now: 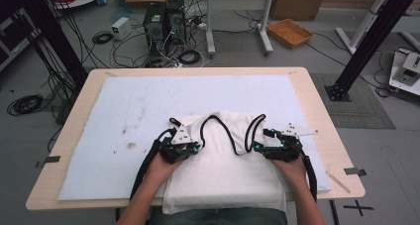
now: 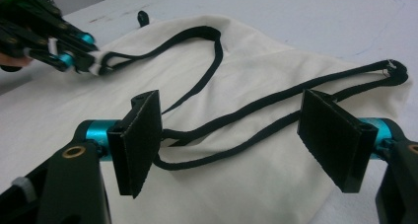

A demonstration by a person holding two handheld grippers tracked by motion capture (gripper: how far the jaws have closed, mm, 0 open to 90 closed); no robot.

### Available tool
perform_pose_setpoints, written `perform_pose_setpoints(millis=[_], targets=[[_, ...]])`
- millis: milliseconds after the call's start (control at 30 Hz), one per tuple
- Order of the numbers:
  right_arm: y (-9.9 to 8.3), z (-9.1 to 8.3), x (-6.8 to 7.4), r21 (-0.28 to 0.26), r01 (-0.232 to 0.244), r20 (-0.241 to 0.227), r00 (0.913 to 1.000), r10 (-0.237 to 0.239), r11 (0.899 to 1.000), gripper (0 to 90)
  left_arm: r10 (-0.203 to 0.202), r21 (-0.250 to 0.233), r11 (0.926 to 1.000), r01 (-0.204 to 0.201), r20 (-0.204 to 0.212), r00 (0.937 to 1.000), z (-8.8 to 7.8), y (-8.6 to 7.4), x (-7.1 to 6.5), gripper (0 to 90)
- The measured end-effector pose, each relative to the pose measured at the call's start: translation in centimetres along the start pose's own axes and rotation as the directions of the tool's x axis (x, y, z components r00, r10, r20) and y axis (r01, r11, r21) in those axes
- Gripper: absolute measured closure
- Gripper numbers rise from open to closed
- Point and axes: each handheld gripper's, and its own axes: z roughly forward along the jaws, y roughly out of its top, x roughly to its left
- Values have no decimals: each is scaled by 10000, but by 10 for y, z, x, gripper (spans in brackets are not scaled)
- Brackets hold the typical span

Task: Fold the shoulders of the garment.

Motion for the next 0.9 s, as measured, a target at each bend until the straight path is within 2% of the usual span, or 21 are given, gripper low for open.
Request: perform_pose_setpoints(millis=[33,100,167,200,233,267,300,333,367,400,433,467,500,533,567,633,700,767,833,867,900], targets=[[0,0,0,4,-18,-4,10000,18,10000,255,-106,-136,9999,107,73,9999,-6,-3,0,832],[0,0,-1,1,-76,-41,10000,76,10000,255,65,21,10000,-65,72,10000,-10,-9,-1,830],[0,0,-1,-11,-151,-61,9999,151,9999,255,65,21,10000,-65,72,10000,-10,-9,-1,827],[0,0,-1,-11,-151,-61,9999,151,9999,255,-118,412,9991,118,-2,9999,-6,-17,3,827],[0,0,-3,-57,-242,-139,9996,242,9997,255,-453,375,9982,459,-150,9989,-3,-20,5,659],[0,0,-3,-57,-242,-139,9996,242,9997,255,-453,375,9982,459,-150,9989,-3,-20,5,598],[0,-1,-5,-115,-369,-228,9991,366,9993,255,-576,36,9983,578,-348,9977,-5,-19,7,545],[0,-1,-5,-115,-369,-228,9991,366,9993,255,-576,36,9983,578,-348,9977,-5,-19,7,475],[0,-2,-6,-227,-527,-303,9982,520,9984,255,-775,-524,9959,744,-612,9951,-10,-19,11,439],[1,-3,-6,-245,-522,-303,9982,514,9983,254,-902,-755,9935,849,-700,9935,-13,-19,15,419],[2,-4,-5,-222,-328,-170,9993,324,9992,254,-1141,-939,9899,1066,-796,9903,-16,-18,18,390],[2,-4,-5,-222,-328,-170,9993,324,9992,254,-1141,-939,9899,1066,-796,9903,-16,-18,18,367],[6,-5,1,23,282,-185,9994,-282,9996,256,-1506,-1263,9824,1379,-978,9837,-21,-18,24,360],[6,-5,1,23,282,-185,9994,-282,9996,256,-1506,-1263,9824,1379,-978,9837,-21,-18,24,351],[11,-3,11,283,997,-558,9936,-980,9946,318,-1676,-1608,9755,1505,-989,9809,-26,-19,28,346],[13,1,19,566,1604,-810,9845,-1556,9854,397,-1747,-1683,9733,1560,-1028,9792,-28,-20,29,345],[14,8,25,912,1964,-976,9774,-1875,9763,434,-1790,-1652,9732,1602,-1057,9781,-29,-21,29,345],[12,16,29,1353,2267,-1200,9701,-2112,9645,520,-1809,-1686,9723,1617,-1053,9778,-30,-22,28,343],[10,23,32,1862,2605,-1367,9617,-2376,9473,669,-1826,-1695,9718,1637,-1027,9778,-30,-22,28,340],[10,23,32,1862,2605,-1367,9617,-2376,9473,669,-1826,-1695,9718,1637,-1027,9778,-30,-22,28,334],[6,29,35,2606,2854,-1344,9567,-2581,9223,824,-1822,-1736,9714,1622,-1065,9775,-30,-22,28,330]])
